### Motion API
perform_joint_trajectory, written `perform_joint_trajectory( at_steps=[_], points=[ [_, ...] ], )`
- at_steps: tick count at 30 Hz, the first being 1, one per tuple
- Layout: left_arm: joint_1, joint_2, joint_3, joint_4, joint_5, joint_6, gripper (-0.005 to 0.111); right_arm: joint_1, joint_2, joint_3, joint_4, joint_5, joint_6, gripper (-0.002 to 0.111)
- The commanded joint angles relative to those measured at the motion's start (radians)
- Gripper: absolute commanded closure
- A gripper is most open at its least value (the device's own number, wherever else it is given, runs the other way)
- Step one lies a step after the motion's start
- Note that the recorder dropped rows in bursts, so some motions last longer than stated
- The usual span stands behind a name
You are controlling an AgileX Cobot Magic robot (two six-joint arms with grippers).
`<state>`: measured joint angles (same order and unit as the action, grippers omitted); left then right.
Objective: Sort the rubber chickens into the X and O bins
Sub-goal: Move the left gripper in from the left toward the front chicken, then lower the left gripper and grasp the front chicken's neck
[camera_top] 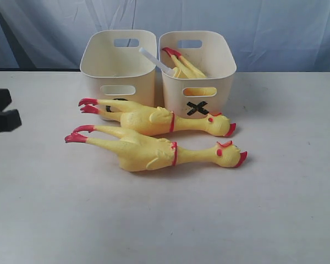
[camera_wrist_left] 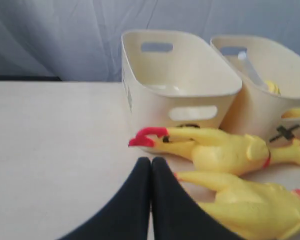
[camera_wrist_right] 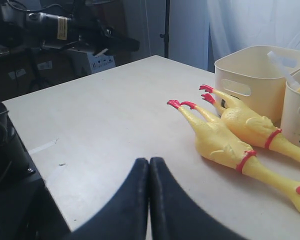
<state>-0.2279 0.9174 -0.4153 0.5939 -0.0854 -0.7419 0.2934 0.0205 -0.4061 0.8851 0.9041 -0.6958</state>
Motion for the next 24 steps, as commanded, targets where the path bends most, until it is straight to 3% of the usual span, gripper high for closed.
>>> perform_joint_trajectory(
  at_steps=[1, 10, 16, 24],
  points=[
    [-0.149, 0.037, -0.040, -0.252, 0.148, 0.243, 0.107, -0.003, -0.007, 0.005, 0.003, 0.001, -0.001, 0.108],
    [-0.356, 0.136, -0.151, -0.282, 0.234, 0.397, 0.107, -0.003, -0.007, 0.005, 0.003, -0.001, -0.001, 0.108],
    [-0.434, 0.232, -0.203, -0.290, 0.253, 0.520, 0.107, -0.003, -0.007, 0.005, 0.003, -0.001, -0.001, 0.108],
    [-0.505, 0.390, -0.330, -0.291, 0.251, 0.544, 0.107, -0.003, -0.007, 0.005, 0.003, -0.001, -0.001, 0.108]
  ],
)
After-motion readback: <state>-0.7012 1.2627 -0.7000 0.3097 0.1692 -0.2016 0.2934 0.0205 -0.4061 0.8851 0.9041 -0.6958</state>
